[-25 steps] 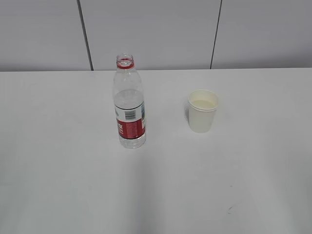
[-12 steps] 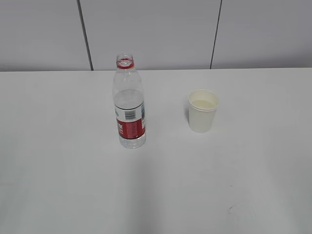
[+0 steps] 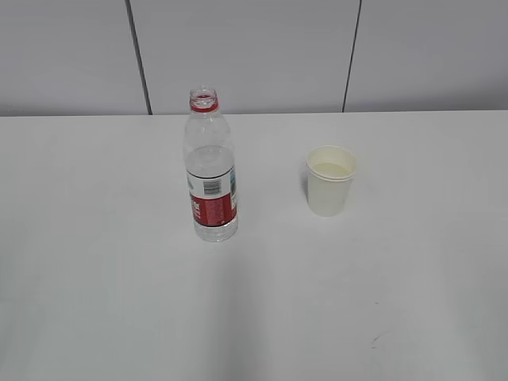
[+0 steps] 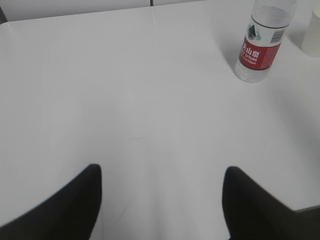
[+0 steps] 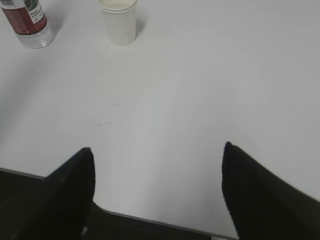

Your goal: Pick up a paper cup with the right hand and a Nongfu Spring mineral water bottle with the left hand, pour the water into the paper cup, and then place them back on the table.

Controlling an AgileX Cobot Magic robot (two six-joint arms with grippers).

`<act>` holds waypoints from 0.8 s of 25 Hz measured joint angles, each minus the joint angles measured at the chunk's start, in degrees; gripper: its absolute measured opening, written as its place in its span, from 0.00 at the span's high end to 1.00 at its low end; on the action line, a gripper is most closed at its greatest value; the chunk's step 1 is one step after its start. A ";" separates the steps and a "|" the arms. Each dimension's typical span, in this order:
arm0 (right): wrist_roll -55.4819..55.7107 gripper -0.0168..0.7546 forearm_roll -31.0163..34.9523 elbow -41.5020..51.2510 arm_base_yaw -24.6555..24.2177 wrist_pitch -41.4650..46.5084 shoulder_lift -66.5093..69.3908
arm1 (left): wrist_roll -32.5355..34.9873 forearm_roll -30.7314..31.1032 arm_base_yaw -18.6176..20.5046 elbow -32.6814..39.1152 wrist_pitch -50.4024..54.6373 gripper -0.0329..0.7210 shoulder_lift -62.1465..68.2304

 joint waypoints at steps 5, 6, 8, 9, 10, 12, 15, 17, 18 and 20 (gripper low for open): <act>0.00 0.21 0.00 0.19 0.00 -0.22 0.00 | 0.00 0.00 0.00 0.00 0.00 0.34 0.00; 0.00 0.21 0.00 0.19 0.00 -0.22 0.00 | 0.00 0.00 0.00 0.00 0.00 0.34 0.00; 0.00 0.21 0.00 0.19 0.00 -0.22 0.00 | 0.00 0.00 0.00 0.00 0.00 0.34 0.00; 0.00 0.21 0.00 0.19 0.00 -0.22 0.00 | 0.00 0.00 0.00 0.00 0.00 0.34 0.00; 0.00 0.21 0.00 0.19 0.00 -0.22 0.00 | 0.00 0.00 0.00 0.00 0.00 0.34 0.00; 0.00 0.21 0.00 0.19 0.00 -0.22 0.00 | 0.00 0.00 0.00 0.00 0.00 0.34 0.00; 0.00 0.21 0.00 0.19 0.00 -0.22 0.00 | 0.00 0.00 0.00 0.00 0.00 0.34 0.00; 0.00 0.21 0.00 0.19 0.00 -0.22 0.00 | 0.00 0.00 0.00 0.00 0.00 0.35 0.00; 0.00 0.21 0.00 0.19 0.00 -0.22 0.00 | 0.00 0.00 0.00 0.00 0.00 0.35 0.00; 0.00 0.21 0.00 0.19 0.00 -0.22 0.00 | 0.00 0.00 0.00 0.00 0.00 0.35 0.00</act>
